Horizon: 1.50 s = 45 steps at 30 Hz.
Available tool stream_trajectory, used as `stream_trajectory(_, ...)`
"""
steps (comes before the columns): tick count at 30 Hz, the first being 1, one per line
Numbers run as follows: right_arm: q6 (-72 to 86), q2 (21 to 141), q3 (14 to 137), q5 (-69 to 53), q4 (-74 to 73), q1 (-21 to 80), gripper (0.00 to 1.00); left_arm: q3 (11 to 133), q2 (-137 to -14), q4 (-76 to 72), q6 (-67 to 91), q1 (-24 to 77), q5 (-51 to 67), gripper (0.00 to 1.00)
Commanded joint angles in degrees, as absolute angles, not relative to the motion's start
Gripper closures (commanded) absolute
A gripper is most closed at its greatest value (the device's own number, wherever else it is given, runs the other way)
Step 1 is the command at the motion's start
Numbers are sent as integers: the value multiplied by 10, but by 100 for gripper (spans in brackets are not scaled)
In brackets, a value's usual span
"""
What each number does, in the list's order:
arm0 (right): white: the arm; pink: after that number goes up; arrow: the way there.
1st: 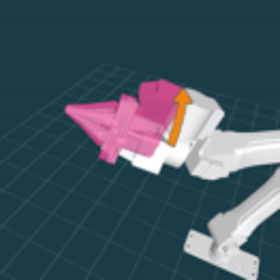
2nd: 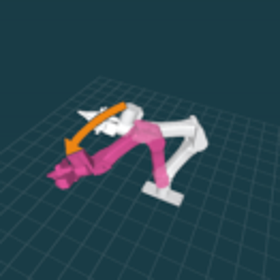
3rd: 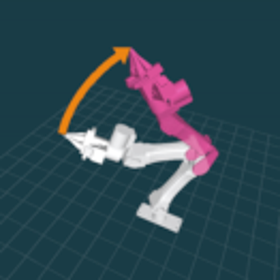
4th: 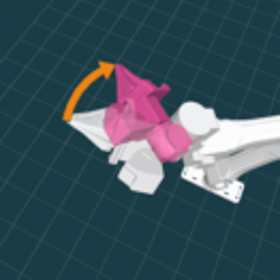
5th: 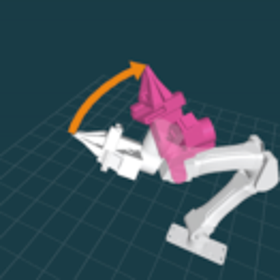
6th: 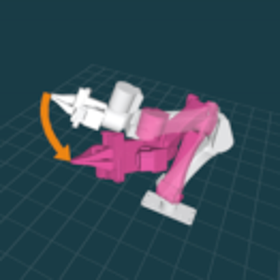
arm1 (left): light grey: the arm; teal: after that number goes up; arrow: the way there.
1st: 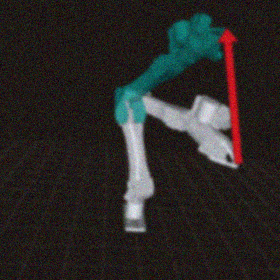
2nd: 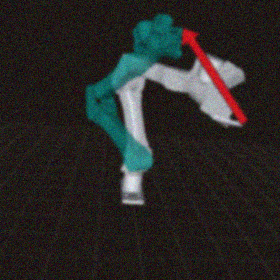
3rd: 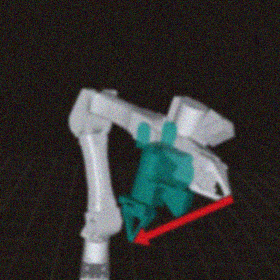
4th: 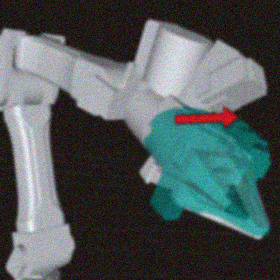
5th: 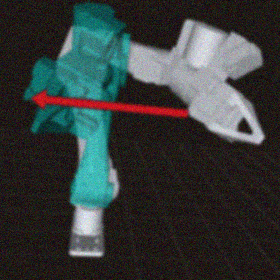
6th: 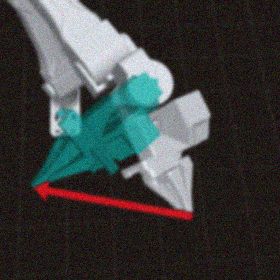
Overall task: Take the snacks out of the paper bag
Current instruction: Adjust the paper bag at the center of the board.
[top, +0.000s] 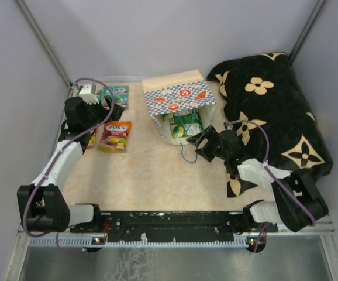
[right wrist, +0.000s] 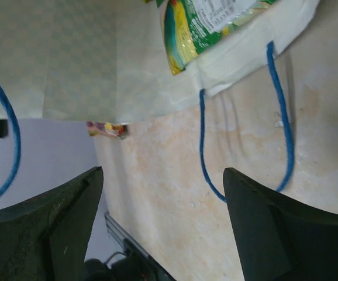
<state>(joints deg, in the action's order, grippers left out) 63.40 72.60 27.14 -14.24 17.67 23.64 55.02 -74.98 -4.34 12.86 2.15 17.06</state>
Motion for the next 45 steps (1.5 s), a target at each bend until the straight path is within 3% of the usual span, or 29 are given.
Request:
stream_trajectory(1,767,763,302,-28,322,267,18,481,-676,-99,157,23,196,0)
stream_trajectory(8,849,893,332,53,406,283,31,429,-611,-88,174,23,196,0)
stream_trajectory(13,870,989,373,65,431,283,33,432,-603,-79,180,23,203,0)
stream_trajectory(20,860,1014,392,104,430,282,34,427,-609,-91,194,23,207,0)
stream_trajectory(24,790,972,395,92,388,281,29,441,-636,-94,208,26,251,0)
stream_trajectory(31,532,727,337,137,153,297,9,471,-695,-125,213,95,219,0)
stream_trajectory(37,354,556,315,191,-10,297,6,581,-832,-119,221,135,176,0)
stream_trajectory(41,277,558,350,235,-3,294,7,673,-915,-102,223,136,146,0)
stream_trajectory(45,228,642,425,212,13,291,9,747,-983,-94,227,136,121,0)
